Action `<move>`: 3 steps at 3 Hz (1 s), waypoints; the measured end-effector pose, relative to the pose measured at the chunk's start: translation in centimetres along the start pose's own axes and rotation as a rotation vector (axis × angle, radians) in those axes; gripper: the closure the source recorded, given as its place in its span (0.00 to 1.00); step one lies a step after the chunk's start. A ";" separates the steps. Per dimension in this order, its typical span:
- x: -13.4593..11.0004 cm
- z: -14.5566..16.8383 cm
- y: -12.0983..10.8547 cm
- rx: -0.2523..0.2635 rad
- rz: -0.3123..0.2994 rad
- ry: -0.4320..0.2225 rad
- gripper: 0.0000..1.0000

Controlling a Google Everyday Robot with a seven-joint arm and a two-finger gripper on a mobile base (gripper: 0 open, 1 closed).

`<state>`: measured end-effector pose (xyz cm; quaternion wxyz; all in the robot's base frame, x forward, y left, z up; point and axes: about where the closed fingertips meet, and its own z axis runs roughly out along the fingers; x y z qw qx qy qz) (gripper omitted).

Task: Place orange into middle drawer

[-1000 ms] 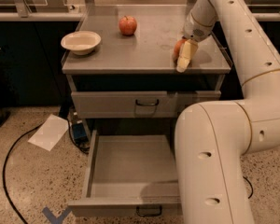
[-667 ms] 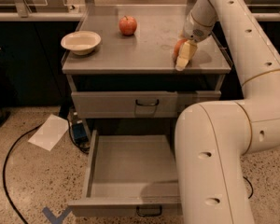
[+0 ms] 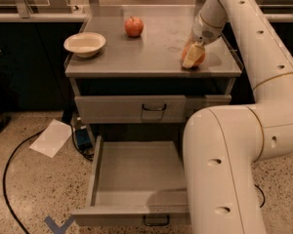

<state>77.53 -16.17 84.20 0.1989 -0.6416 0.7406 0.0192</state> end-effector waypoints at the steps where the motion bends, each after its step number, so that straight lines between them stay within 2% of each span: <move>1: -0.3 0.0 -0.5 0.022 0.003 -0.023 0.89; 2: -1.0 -2.7 -0.6 0.066 0.004 -0.134 1.00; 3: -1.9 -6.1 0.7 0.101 0.002 -0.227 1.00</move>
Offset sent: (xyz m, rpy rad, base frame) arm -0.0711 0.0112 0.0510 0.2590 -0.1592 0.0235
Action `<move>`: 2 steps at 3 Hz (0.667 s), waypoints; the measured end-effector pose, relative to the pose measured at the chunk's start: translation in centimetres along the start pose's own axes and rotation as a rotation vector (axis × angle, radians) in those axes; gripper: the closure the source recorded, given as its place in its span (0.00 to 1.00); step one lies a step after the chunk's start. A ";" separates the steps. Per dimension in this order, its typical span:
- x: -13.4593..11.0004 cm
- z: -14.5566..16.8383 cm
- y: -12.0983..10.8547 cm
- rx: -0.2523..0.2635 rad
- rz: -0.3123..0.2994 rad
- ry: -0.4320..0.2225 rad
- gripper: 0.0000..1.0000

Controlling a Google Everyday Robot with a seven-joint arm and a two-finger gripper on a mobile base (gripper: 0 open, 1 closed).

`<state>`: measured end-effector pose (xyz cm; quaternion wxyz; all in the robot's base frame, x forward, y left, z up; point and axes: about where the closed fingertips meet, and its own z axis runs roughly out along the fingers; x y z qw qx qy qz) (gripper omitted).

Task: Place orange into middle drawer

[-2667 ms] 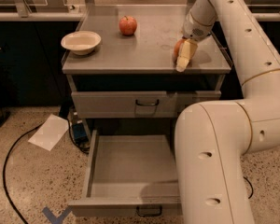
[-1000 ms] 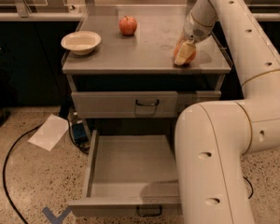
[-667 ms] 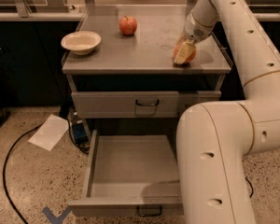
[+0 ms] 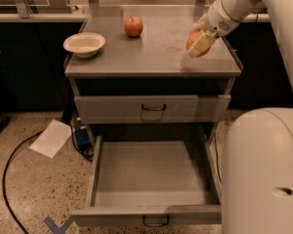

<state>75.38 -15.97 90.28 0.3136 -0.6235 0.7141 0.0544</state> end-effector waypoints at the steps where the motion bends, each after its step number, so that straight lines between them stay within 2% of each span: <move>1: -2.6 -5.3 1.5 0.088 -0.009 -0.097 1.00; 2: -4.2 -8.2 4.9 0.125 -0.026 -0.176 1.00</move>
Offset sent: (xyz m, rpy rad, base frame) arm -0.1705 0.0511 -0.0416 0.1660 0.0262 0.0878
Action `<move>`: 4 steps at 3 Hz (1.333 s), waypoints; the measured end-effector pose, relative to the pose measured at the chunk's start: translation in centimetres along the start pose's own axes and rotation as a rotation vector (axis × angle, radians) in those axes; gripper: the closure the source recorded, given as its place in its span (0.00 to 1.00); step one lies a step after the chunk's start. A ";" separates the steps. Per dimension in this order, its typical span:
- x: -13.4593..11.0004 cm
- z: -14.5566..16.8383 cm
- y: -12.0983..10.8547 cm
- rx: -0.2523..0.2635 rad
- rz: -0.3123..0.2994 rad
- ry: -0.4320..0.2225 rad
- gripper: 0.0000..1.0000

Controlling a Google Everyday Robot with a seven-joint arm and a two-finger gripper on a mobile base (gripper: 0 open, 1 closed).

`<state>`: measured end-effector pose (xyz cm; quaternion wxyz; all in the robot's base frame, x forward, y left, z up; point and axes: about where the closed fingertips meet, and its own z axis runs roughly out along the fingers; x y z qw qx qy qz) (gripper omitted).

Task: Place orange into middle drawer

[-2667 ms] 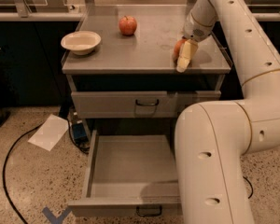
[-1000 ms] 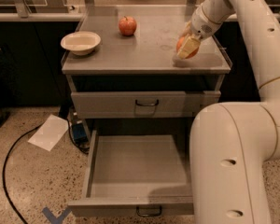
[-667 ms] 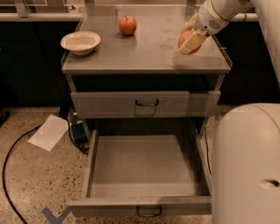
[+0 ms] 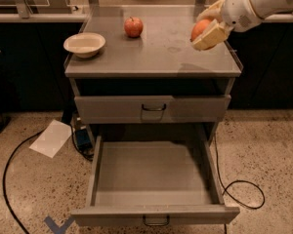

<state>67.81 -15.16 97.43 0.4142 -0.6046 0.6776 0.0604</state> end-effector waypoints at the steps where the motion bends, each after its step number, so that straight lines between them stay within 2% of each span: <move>1: 0.6 0.5 4.8 -0.038 -0.011 -0.001 1.00; 2: 3.5 4.1 10.5 -0.157 0.007 0.036 1.00; 3: 4.1 5.0 11.8 -0.188 0.013 0.046 1.00; 4: 4.1 5.0 11.8 -0.188 0.013 0.046 1.00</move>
Offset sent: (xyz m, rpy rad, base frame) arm -0.1092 0.0357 -0.1729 -0.0822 0.2768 0.1331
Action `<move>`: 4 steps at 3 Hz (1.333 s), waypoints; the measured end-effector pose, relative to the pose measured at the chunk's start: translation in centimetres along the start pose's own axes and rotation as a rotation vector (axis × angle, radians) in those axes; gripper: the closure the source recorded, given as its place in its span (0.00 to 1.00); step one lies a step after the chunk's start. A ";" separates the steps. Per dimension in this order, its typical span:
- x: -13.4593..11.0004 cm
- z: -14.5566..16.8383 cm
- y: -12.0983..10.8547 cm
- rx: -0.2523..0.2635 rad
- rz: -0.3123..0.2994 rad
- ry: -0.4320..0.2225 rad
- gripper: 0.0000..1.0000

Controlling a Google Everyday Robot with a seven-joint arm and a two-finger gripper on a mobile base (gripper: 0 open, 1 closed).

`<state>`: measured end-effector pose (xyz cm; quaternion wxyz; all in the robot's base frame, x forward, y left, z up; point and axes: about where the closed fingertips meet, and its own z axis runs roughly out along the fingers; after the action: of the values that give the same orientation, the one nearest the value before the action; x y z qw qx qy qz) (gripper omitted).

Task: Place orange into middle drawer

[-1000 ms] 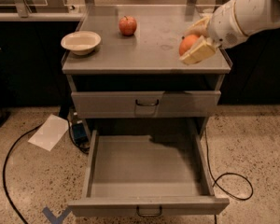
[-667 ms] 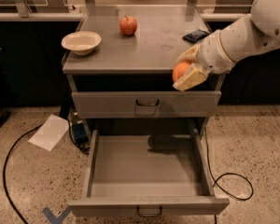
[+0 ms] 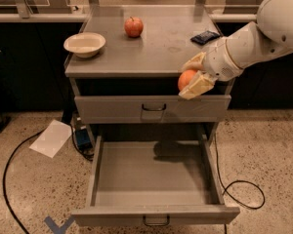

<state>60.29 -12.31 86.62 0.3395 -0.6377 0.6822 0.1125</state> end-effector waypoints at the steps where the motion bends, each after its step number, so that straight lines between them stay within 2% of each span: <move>1: 0.3 0.5 0.6 -0.001 0.020 0.004 1.00; 2: 1.8 1.8 3.4 -0.023 0.114 -0.009 1.00; 3: 4.7 5.4 7.4 -0.076 0.231 -0.025 1.00; 4: 7.6 9.6 10.7 -0.114 0.317 -0.041 1.00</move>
Offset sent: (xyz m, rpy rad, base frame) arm -0.0671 -0.0016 -0.0913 0.0875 0.2238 -0.1450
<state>53.60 -10.98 71.90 0.2947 -0.5378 0.7598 0.2161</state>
